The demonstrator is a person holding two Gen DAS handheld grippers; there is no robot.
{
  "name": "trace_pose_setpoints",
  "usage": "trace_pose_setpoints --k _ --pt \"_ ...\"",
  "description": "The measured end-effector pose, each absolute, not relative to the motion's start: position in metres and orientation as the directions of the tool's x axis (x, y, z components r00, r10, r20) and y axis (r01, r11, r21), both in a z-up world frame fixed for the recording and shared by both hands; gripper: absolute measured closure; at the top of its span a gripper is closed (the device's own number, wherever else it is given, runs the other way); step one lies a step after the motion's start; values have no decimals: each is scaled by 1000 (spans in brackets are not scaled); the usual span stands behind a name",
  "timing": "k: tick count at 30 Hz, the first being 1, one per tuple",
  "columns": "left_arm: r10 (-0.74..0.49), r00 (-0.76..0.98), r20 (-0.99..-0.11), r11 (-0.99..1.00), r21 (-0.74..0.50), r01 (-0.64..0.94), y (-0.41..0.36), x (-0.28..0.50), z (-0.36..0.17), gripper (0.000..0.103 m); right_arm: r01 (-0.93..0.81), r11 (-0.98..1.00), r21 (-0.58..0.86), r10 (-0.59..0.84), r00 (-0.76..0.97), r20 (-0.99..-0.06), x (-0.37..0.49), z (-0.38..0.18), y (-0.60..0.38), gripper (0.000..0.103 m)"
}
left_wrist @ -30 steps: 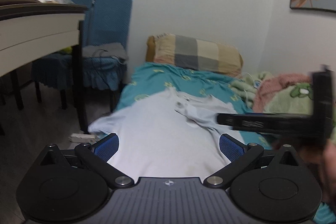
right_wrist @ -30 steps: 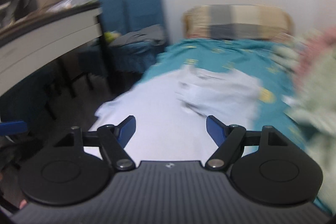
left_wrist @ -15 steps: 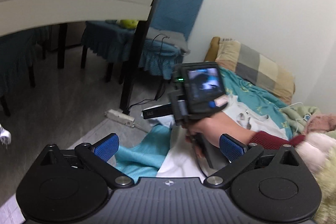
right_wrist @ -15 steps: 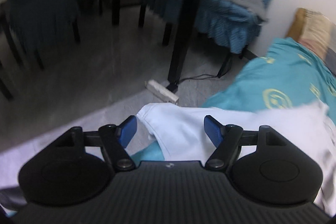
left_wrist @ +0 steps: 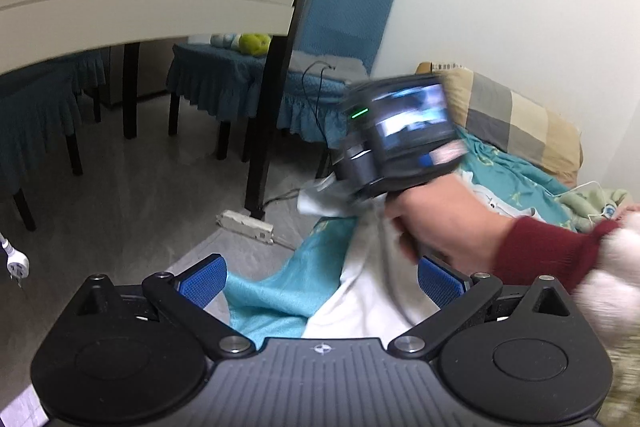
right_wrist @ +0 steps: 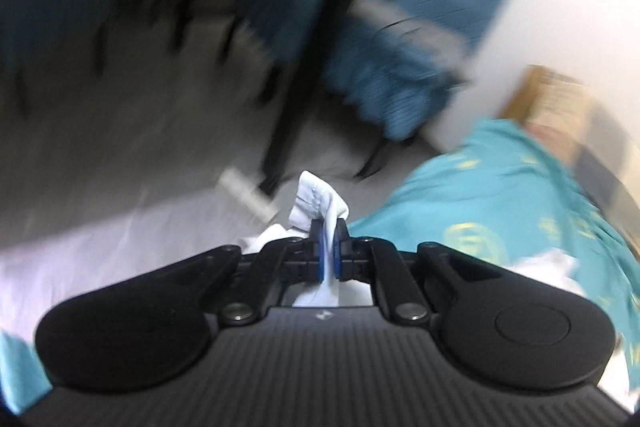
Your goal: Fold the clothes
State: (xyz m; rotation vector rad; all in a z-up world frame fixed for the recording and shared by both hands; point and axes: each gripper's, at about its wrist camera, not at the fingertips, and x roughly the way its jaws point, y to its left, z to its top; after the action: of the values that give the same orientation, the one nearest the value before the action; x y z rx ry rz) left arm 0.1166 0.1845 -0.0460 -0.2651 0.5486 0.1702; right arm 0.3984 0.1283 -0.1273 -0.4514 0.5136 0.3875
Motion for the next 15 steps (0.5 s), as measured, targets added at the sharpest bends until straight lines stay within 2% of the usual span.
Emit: trace_pose_setpoints --k 4,6,10,13,15 --pt "100 859 -502 960 -177 -215 171 117 -43 0 -236 959 -159 150 894 -422 384 -86 51 97" --pt "104 863 -494 963 -167 -211 164 118 -42 0 -118 992 -55 85 909 -408 374 -82 7 97" --pt "72 860 -505 970 -164 -177 151 125 -40 0 100 984 148 -15 872 -489 351 -107 -83 97" --pt "51 845 -533 978 -145 -151 141 131 -46 0 190 952 241 -11 806 -592 337 -142 -134 96" --pt "40 837 -546 982 -133 -135 135 135 -50 0 204 932 300 29 783 -621 329 -156 -155 94"
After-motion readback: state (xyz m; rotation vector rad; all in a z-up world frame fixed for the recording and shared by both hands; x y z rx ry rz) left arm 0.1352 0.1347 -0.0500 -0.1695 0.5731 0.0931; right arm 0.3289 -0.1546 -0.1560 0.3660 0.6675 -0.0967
